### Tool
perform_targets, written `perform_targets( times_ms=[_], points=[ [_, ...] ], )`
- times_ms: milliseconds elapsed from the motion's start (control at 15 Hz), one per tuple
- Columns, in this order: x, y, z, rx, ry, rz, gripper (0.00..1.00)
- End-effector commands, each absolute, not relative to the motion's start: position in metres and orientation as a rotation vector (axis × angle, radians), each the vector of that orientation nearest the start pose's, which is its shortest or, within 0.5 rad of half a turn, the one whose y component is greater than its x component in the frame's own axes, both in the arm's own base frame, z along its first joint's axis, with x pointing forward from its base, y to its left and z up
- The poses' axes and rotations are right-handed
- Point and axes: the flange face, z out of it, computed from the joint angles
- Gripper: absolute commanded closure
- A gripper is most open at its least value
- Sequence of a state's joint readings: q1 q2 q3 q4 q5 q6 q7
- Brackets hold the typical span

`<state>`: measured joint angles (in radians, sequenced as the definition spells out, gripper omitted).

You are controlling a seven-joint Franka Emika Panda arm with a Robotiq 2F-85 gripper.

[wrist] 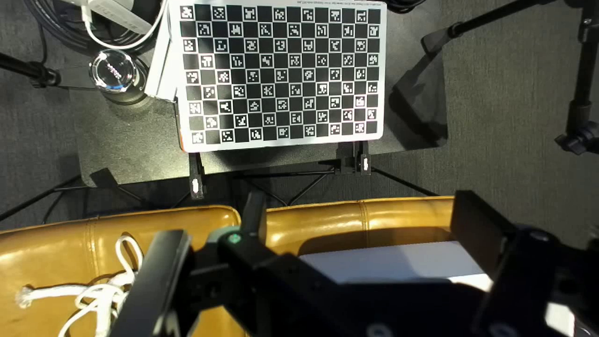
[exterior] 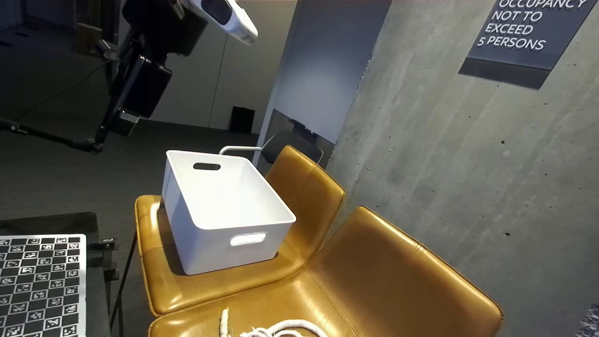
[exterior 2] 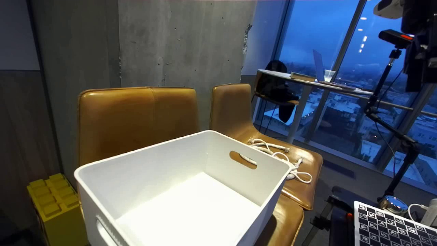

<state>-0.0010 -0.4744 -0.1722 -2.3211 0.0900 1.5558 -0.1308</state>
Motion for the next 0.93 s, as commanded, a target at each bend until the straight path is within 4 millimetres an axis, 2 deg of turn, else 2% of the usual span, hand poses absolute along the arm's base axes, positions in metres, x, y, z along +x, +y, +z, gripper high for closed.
perform_targets(
  times_ms=[0,867],
  points=[
    [0.3709,-0.0611,0.4976,-2.907,0.035,0.398,0.00],
    [0.3737,-0.0602,0.4959,-2.906,0.036,0.393,0.00]
  ],
)
